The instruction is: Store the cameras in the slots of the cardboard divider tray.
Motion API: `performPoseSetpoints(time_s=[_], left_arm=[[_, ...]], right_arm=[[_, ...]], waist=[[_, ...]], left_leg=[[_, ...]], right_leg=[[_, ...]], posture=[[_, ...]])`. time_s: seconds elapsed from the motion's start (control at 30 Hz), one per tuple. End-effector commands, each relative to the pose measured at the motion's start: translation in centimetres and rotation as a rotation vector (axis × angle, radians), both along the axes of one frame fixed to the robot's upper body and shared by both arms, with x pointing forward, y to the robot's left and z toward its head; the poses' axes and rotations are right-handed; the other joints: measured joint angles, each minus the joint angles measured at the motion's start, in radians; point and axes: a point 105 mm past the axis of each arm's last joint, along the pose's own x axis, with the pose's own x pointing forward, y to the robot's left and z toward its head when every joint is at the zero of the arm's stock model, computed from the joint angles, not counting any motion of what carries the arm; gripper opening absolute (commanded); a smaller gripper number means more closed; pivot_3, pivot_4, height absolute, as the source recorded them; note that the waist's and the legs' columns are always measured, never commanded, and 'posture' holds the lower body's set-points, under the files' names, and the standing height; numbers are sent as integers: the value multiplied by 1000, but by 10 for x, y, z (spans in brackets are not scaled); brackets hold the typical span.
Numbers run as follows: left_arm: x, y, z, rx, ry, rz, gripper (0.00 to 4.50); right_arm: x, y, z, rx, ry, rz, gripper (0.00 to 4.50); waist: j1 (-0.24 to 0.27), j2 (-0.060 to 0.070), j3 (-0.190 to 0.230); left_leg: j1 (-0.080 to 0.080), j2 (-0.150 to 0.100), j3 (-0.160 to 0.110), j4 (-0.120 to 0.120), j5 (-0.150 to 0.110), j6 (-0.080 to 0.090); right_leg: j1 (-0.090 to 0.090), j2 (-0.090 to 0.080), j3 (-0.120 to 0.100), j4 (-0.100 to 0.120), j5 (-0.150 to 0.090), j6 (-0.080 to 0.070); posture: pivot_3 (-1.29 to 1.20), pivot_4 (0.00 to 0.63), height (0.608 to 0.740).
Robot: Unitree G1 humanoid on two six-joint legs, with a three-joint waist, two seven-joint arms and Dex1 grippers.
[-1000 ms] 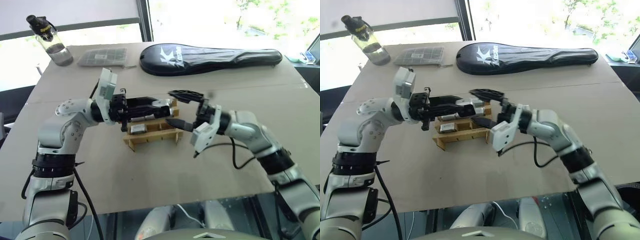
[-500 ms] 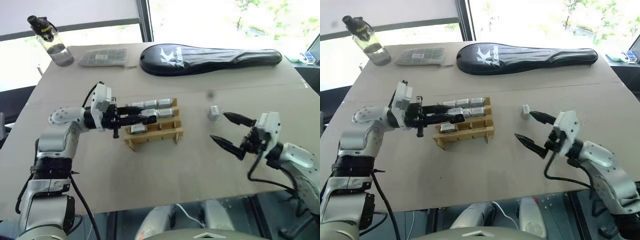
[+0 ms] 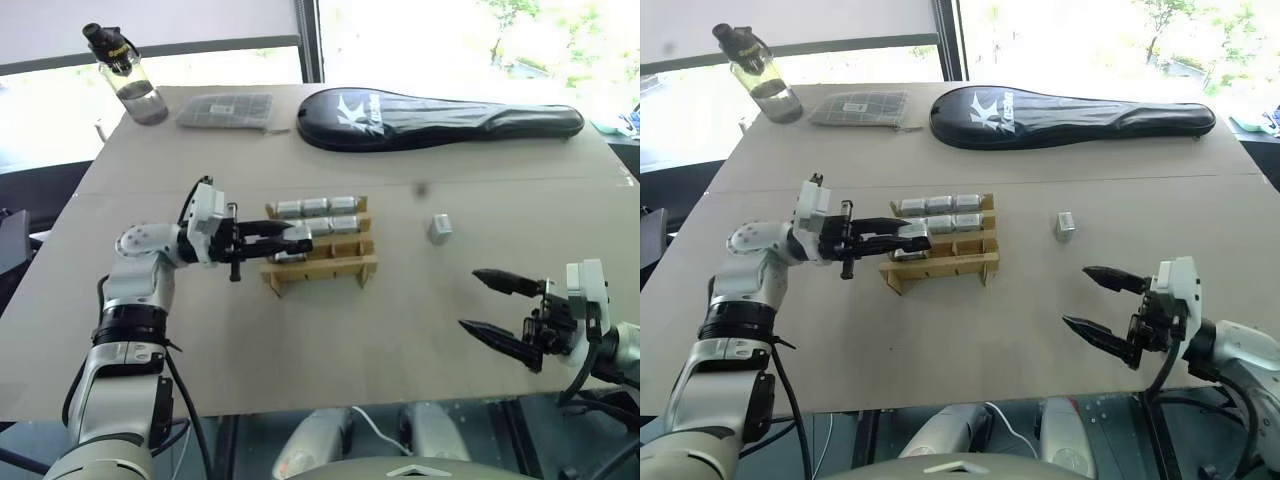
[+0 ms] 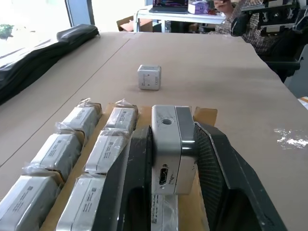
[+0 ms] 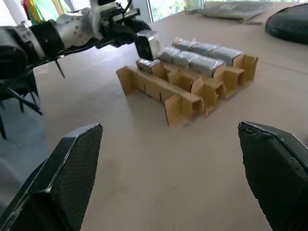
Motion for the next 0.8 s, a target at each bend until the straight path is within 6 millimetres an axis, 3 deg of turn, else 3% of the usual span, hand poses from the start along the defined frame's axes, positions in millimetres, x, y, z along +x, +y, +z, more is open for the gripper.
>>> performPoseSetpoints(time_s=[0.03, 0.3, 0.57, 0.8], left_arm=[[2, 0, 7, 7, -46, -8, 730], [3, -4, 2, 30, -91, -30, 730], [15, -17, 13, -50, -99, -37, 730], [19, -23, 1, -7, -84, -51, 730]], right_arm=[[-2, -5, 12, -30, -67, 10, 4466], [3, -10, 16, -25, -87, -5, 4466], [6, -9, 17, -13, -106, -26, 4466], [4, -9, 19, 5, -112, -52, 4466]], waist=[[-3, 0, 0], [-1, -1, 0], [2, -1, 0], [-2, -1, -1]], left_leg=[[0, 0, 0, 0, 0, 0], [0, 0, 0, 0, 0, 0], [-1, 0, -1, 1, 0, 0], [-1, 0, -1, 1, 0, 0]], right_leg=[[0, 0, 0, 0, 0, 0], [0, 0, 0, 0, 0, 0], [0, 0, -1, 0, 0, 0], [0, 0, -1, 1, 0, 0]], posture=[[0, 150, 740], [0, 150, 740], [0, 150, 740], [0, 150, 740]])
